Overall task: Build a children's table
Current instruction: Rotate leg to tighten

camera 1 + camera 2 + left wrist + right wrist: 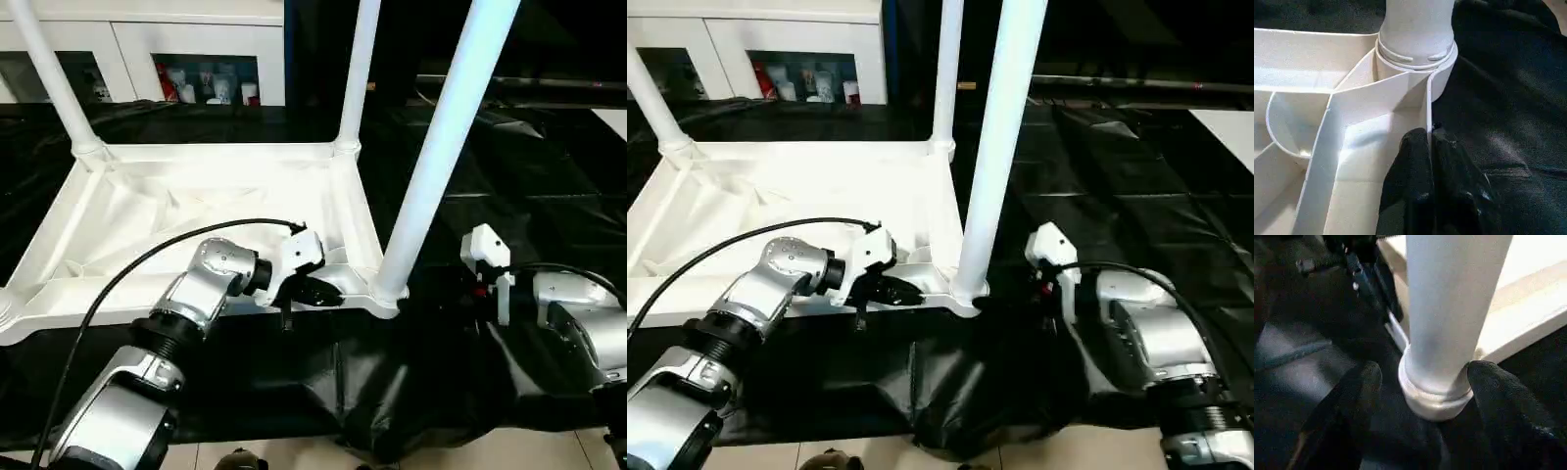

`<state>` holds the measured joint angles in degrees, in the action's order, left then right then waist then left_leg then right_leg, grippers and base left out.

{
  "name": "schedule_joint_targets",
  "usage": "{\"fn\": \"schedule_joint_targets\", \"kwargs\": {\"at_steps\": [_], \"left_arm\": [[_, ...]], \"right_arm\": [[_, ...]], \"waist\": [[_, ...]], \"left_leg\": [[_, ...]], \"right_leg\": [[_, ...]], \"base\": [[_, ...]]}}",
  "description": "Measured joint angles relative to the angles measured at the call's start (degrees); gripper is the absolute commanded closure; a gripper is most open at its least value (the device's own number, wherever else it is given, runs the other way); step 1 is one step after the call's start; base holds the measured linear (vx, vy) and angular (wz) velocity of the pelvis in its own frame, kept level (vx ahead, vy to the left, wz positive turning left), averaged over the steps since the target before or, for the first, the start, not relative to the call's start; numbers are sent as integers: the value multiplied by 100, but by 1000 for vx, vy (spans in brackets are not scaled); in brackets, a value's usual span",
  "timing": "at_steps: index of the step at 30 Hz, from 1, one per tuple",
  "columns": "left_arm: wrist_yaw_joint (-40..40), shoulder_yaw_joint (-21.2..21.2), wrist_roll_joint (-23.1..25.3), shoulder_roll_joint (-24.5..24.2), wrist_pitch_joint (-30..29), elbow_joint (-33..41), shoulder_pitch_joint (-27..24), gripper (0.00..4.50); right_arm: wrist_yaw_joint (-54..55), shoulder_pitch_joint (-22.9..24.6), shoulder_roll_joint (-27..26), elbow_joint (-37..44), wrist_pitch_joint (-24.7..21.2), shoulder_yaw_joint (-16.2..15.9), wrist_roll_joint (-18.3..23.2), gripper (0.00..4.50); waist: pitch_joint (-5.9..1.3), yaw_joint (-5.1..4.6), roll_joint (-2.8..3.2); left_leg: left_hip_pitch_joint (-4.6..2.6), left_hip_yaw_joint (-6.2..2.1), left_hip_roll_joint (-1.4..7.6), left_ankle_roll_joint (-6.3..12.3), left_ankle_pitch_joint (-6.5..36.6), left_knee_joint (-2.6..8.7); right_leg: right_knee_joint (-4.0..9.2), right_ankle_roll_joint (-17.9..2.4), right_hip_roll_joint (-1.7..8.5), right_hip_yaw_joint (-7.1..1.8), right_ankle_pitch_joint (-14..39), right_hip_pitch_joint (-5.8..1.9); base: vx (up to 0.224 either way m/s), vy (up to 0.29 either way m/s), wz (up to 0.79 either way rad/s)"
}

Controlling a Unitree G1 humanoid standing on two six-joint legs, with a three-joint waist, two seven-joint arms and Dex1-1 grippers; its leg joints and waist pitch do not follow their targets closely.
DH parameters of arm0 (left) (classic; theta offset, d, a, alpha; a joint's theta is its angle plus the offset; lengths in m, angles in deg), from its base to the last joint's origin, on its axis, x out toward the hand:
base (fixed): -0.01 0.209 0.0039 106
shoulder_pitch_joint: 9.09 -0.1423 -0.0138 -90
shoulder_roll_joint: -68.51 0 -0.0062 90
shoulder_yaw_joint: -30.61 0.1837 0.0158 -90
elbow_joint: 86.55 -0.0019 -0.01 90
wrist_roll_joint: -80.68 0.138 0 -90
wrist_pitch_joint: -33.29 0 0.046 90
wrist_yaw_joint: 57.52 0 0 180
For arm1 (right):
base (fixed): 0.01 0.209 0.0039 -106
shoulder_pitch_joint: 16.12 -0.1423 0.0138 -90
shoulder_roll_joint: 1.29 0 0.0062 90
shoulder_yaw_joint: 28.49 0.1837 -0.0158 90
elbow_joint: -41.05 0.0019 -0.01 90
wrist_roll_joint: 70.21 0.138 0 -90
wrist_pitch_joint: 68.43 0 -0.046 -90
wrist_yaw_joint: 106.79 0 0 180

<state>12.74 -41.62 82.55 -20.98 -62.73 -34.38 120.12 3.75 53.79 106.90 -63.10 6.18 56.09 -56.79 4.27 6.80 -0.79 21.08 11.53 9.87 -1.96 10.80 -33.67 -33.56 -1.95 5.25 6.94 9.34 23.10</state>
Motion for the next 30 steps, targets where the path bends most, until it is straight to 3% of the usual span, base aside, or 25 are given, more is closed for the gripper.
{"fn": "schedule_joint_targets", "kwargs": {"at_steps": [4,11,12,16,18,22,23,24,26,28,30], "left_arm": [[-14,1,3,-1,61,0,-10,450],[-471,15,184,115,538,-130,-6,450],[-545,8,198,129,570,-150,0,405],[-674,-177,17,214,500,-67,1,388],[-681,-305,-180,231,370,218,-15,355],[-653,-543,-467,84,1,983,-201,353],[-659,-583,-501,47,-44,1086,-260,315],[-673,-626,-557,-7,-155,1258,-370,315],[-676,-709,-680,-142,-403,1657,-671,317],[-625,-813,-907,-418,-898,2464,-1198,286],[-482,-842,-1165,-730,-1471,3263,-1735,286]], "right_arm": [[50,0,64,-88,70,-82,-197,138],[37,211,266,65,73,-68,-193,138],[32,268,290,94,67,-63,-180,134],[-26,528,391,399,-51,5,-27,134],[-90,660,413,683,-151,60,79,134],[2,794,285,1025,-314,119,311,134],[44,800,240,1067,-331,121,334,134],[81,801,175,1111,-351,116,363,134],[159,825,25,1155,-412,32,385,134],[220,779,-190,1148,-453,-128,373,134],[295,725,-397,1096,-547,-284,371,134]], "waist": [[0,-4,0],[0,38,0],[0,38,0],[3,45,9],[1,51,14],[2,40,58],[7,46,78],[14,44,102],[20,17,115],[36,-47,136],[70,-78,158]], "left_leg": [[1,0,0,0,0,0],[3,0,0,1,-1,-9],[4,0,0,1,-1,-11],[4,-1,0,1,-1,-11],[3,-1,2,1,0,-10],[1,-2,2,1,0,-7],[1,-2,1,1,0,-8],[1,-2,1,0,0,-9],[1,-4,1,0,0,-7],[0,-3,2,-1,0,0],[3,-3,2,-1,0,7]], "right_leg": [[0,1,0,0,0,0],[0,8,0,0,3,-2],[0,12,0,0,4,-2],[0,22,0,0,9,-2],[0,21,0,1,8,-2],[-1,8,-1,1,0,-2],[0,11,0,1,2,-2],[0,12,0,1,2,-3],[-1,13,-1,2,3,-2],[-1,13,-2,1,4,3],[-1,20,-3,0,8,8]], "base": [[0,0,0],[0,0,0],[0,0,0],[0,0,0],[0,0,0],[0,0,0],[0,0,0],[0,0,0],[0,0,0],[0,0,0],[0,0,0]]}}
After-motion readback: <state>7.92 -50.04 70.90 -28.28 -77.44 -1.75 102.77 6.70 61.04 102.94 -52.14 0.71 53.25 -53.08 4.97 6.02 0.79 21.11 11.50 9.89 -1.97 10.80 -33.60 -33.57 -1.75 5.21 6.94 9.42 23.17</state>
